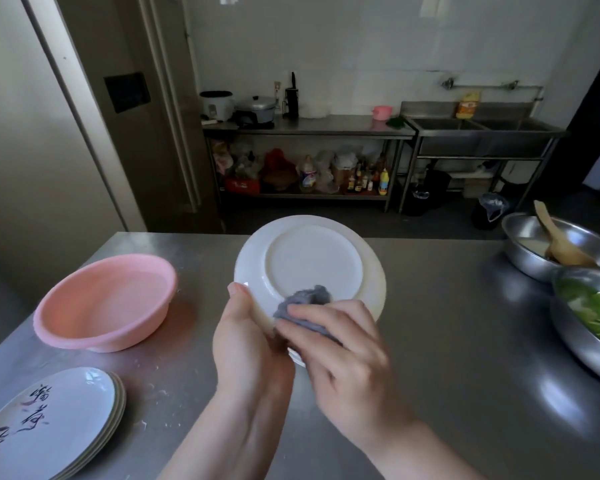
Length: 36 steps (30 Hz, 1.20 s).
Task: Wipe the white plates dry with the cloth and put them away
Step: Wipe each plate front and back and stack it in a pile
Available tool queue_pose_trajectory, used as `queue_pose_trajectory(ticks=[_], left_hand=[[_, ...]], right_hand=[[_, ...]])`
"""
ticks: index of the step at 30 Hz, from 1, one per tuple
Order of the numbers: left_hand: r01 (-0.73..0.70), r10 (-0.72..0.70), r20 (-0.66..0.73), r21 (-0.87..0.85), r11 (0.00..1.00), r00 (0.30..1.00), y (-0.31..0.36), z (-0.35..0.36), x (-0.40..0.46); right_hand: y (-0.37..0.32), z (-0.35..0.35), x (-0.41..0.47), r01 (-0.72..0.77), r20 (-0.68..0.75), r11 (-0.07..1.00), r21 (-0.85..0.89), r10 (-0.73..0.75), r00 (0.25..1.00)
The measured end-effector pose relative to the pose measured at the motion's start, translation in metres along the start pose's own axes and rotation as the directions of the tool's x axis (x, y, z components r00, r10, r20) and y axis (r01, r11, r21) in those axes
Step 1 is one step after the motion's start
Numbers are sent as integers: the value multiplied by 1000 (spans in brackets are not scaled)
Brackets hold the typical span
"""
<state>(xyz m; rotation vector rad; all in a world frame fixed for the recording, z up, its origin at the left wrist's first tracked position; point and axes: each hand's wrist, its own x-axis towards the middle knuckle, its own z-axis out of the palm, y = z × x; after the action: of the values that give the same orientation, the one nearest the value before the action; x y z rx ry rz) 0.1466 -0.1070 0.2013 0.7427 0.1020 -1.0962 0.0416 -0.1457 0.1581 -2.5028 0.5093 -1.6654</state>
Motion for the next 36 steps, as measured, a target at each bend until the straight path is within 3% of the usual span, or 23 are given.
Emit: queue_pose_trajectory(ticks=[3, 6, 10, 13, 16, 20, 23, 26, 28, 30, 32, 36], left_hand=[[-220, 221, -70, 18, 975, 973, 11, 3, 3], [-232, 231, -117, 7, 973, 966, 13, 1, 4], [-220, 217, -120, -19, 975, 969, 13, -2, 10], [-320, 319, -104, 10, 947, 942, 12, -2, 16], [-429, 436, -44, 122, 895, 899, 12, -9, 25], [-466, 474, 71, 352, 811, 878, 11, -26, 43], [-616, 593, 269, 591, 520, 759, 7, -28, 61], [-750, 558, 609, 661, 36, 564, 4, -19, 80], [-773, 416, 820, 540, -333, 393, 0, -15, 94], [-748, 218, 952, 305, -590, 216, -7, -15, 106], [-714, 50, 992, 116, -691, 113, -13, -18, 118], [-709, -93, 995, -50, -703, 23, -26, -28, 140]], right_hand=[[20, -19, 0, -251, -165, 967, 48, 256, 952], [35, -30, 9, -442, -235, 880, 174, 473, 849], [17, -20, 0, -346, -226, 928, 137, 370, 901], [10, -11, -13, -278, -152, 952, 131, 296, 943], [16, -12, -17, -447, -88, 851, 275, 486, 870], [29, -21, -30, -627, -52, 696, 351, 682, 729], [42, -30, -43, -701, -47, 589, 403, 778, 627], [52, -36, -51, -740, -41, 473, 477, 854, 519], [56, -40, -54, -749, -38, 448, 489, 868, 495], [57, -45, -57, -750, -43, 444, 491, 872, 488], [58, -51, -60, -748, -57, 453, 484, 870, 490], [64, -60, -68, -772, -82, 456, 443, 878, 471]])
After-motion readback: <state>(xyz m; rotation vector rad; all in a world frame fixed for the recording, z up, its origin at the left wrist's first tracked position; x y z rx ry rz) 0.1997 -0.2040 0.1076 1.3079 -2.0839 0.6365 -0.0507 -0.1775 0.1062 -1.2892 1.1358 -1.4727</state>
